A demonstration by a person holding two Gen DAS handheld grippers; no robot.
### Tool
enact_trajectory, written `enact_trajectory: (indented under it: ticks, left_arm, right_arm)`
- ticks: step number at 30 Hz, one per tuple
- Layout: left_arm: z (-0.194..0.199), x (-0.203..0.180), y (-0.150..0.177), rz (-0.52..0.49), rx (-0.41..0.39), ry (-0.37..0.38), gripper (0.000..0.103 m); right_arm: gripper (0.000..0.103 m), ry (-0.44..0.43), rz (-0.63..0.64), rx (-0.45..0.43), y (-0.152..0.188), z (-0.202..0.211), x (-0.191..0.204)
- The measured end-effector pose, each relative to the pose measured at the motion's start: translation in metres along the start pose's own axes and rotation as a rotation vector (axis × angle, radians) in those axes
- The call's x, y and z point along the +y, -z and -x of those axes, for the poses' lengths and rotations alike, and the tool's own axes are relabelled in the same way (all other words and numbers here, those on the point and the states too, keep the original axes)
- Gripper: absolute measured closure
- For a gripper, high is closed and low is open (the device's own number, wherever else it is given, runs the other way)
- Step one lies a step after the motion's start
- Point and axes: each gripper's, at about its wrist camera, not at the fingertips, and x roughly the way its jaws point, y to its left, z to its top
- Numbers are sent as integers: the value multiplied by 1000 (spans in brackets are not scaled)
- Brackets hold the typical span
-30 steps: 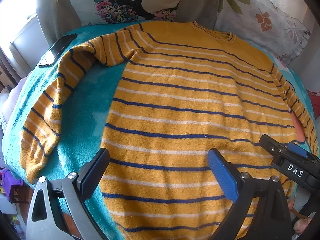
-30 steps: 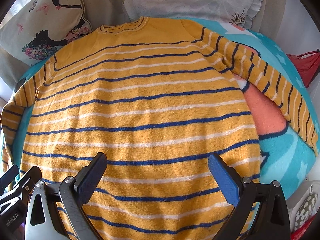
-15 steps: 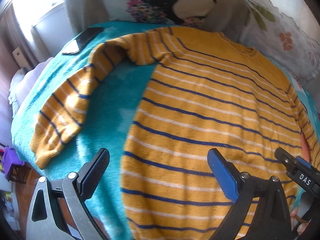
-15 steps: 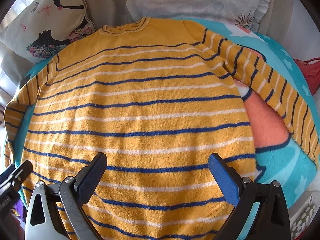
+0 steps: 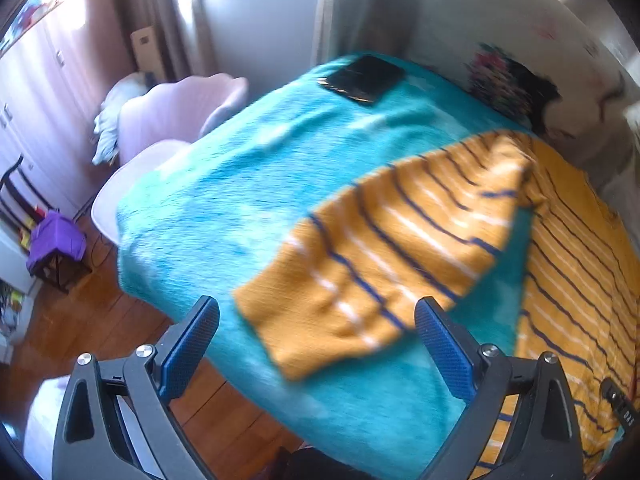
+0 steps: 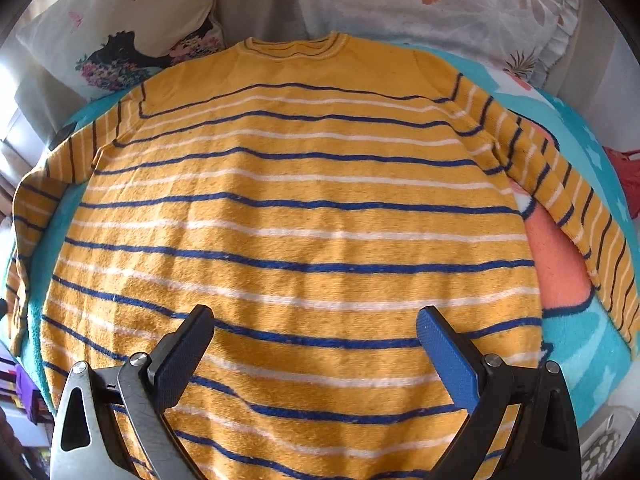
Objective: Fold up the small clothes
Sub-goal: 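Grasp the sweater sleeve with the left gripper and lift it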
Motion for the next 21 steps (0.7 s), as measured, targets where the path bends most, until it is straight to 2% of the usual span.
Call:
enact_trajectory:
  ticks: [4,7,9,11,13,15,18,20,21]
  left_arm:
    - [-8,43,-8,84,8,21,5]
    - [-15,64,-11,125,24,92,5]
    - [-20,64,-11,137,34,147,5]
    - [-24,61,-14,136,41,198,13]
    - [-26,56,-15,112,45,233,30]
    - [-28,50,-16,89,49,271,34]
    - [-32,43,-14,58,63,301,35]
    - [-38,36,-13,30,86,301,54]
    - [-42,32,-12,10,103,284,81]
  right_arm:
    - [1,12,12,15,4,-3,12]
    - [1,23,19,22,6,-5,18]
    - [1,29,20,27,7,-6,22]
    - [1,34,22,31,7,-7,28]
    - [1,39,28,31,9,-7,33]
    - [1,46,37,31,11,-8,40]
    - [1,57,42,25,13,-7,48]
    - [1,65,37,23,14,-6,51]
    - [1,67,33,23,14,-6,51]
